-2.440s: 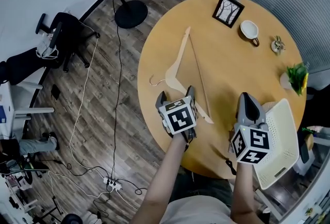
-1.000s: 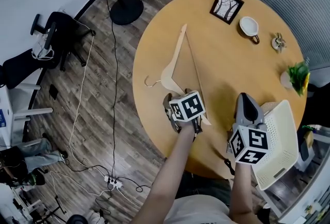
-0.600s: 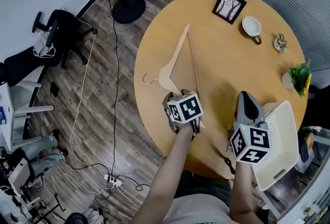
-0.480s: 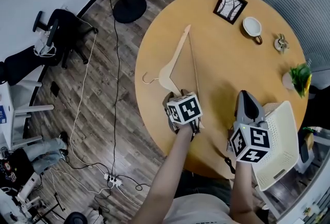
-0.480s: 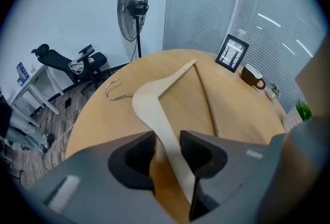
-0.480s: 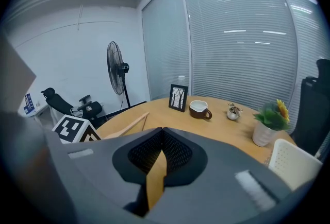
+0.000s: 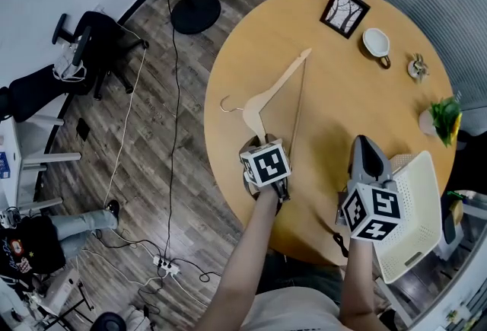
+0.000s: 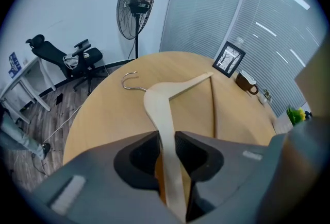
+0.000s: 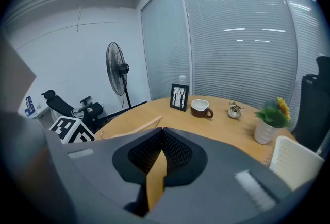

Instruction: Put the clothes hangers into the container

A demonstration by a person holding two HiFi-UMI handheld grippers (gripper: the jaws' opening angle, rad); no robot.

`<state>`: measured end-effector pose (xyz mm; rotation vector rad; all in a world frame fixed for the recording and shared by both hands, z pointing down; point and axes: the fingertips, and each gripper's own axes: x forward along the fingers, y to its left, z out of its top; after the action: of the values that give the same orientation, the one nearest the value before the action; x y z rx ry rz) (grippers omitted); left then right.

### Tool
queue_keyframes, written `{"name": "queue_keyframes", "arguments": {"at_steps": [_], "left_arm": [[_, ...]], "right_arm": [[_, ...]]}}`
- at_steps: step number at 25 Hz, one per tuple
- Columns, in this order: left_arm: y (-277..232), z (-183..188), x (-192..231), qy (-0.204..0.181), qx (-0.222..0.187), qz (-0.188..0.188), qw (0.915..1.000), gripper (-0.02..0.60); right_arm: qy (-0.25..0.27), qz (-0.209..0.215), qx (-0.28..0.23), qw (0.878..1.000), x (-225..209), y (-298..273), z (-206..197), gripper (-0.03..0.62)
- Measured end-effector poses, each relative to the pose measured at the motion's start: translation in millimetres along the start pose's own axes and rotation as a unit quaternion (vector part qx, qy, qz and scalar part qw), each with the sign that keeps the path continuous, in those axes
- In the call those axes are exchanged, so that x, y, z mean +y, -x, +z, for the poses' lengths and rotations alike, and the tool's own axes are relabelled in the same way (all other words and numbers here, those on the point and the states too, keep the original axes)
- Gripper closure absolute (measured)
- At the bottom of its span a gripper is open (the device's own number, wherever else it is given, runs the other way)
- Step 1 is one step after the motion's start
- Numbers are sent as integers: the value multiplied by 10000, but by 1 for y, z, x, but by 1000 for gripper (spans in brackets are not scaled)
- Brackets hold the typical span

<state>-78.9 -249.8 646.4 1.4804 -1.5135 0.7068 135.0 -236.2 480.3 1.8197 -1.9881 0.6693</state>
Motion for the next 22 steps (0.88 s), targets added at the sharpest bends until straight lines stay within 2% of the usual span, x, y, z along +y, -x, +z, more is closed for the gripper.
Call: {"name": "queue_keyframes", "arguments": {"at_steps": [7, 12, 17, 22], "left_arm": [[3, -4, 7, -369, 56, -94, 9993, 485], [1, -4, 8, -906, 293, 48, 9954, 471], [-1, -4, 10, -886, 369, 192, 9952, 460], [-3, -4, 8, -825, 476, 122, 9954, 462]], "right_arm": [[11, 25, -14, 10000, 4, 2, -2, 568], [6, 74, -22, 10000, 8, 3, -1, 568], [-28, 98, 6, 9999, 10, 4, -2, 568], [-60, 128, 40, 9999, 9, 3, -5, 568]]}}
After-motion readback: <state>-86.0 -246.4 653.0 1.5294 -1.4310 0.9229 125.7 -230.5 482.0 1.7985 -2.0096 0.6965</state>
